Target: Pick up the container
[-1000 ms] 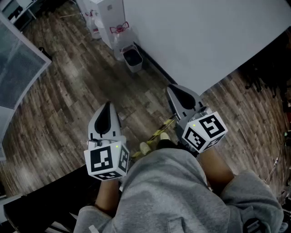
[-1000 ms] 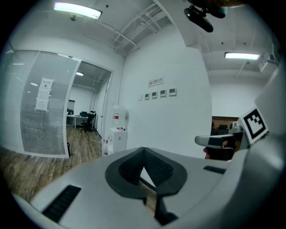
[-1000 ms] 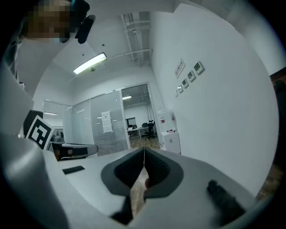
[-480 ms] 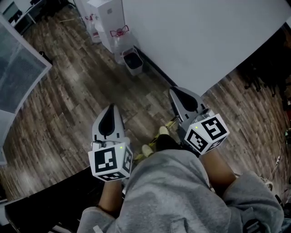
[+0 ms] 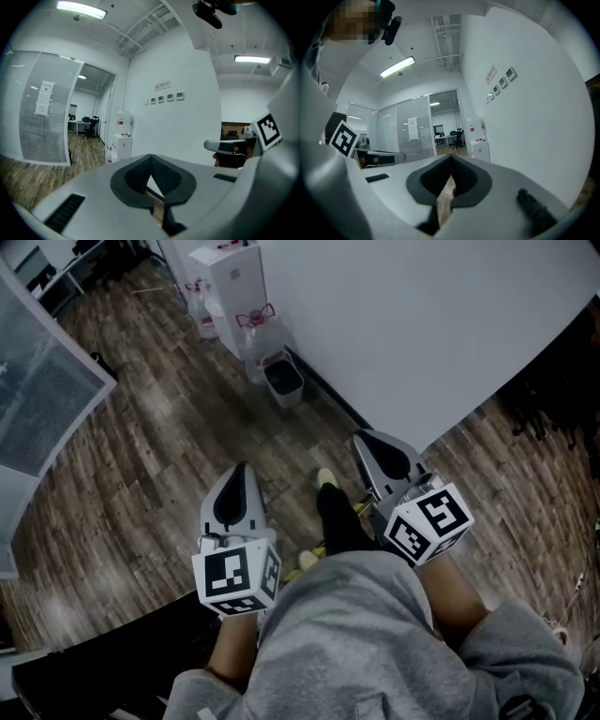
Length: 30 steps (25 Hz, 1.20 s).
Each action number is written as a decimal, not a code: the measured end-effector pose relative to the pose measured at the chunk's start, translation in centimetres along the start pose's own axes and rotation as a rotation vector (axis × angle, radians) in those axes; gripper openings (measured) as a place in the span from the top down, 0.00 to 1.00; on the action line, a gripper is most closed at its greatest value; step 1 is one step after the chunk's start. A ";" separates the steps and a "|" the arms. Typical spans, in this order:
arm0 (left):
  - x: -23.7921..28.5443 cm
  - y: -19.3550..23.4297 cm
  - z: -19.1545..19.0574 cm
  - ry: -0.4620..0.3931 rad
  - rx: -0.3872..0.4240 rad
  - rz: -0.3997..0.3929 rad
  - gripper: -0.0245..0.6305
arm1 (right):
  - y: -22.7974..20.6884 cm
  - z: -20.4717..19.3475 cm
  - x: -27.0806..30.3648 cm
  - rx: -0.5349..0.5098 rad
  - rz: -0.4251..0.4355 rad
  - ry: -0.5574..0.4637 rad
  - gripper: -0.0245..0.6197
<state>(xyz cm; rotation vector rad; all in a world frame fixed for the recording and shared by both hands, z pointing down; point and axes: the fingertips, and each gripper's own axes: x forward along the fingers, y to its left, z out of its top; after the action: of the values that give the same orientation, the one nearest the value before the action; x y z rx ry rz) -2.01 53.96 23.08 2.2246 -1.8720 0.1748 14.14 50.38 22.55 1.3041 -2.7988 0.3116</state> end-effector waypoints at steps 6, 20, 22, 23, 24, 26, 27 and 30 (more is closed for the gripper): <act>3.8 1.0 1.0 -0.001 0.007 0.020 0.94 | -2.5 0.3 3.5 0.012 0.023 -0.006 0.92; 19.5 2.8 2.7 0.064 0.012 0.018 0.94 | -12.7 0.9 15.0 0.023 0.035 0.036 0.92; 21.8 2.9 3.3 0.069 0.020 0.020 0.94 | -14.2 1.4 16.5 0.028 0.036 0.036 0.92; 22.8 3.0 3.6 0.073 0.022 0.022 0.94 | -14.9 1.7 17.3 0.029 0.038 0.037 0.92; 23.8 3.1 3.9 0.077 0.023 0.025 0.94 | -15.6 1.9 17.9 0.030 0.039 0.040 0.92; 25.6 3.3 4.3 0.081 0.023 0.032 0.94 | -17.1 2.2 19.2 0.030 0.042 0.048 0.92; 26.4 3.4 4.5 0.082 0.022 0.037 0.94 | -17.8 2.3 19.8 0.032 0.046 0.050 0.92; 28.5 3.8 5.0 0.090 0.019 0.054 0.94 | -19.7 2.9 21.5 0.045 0.055 0.052 0.92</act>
<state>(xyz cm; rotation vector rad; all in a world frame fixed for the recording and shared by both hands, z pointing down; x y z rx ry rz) -0.92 24.89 25.33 2.1424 -1.8911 0.2985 15.37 21.27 25.50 1.2109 -2.8037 0.4070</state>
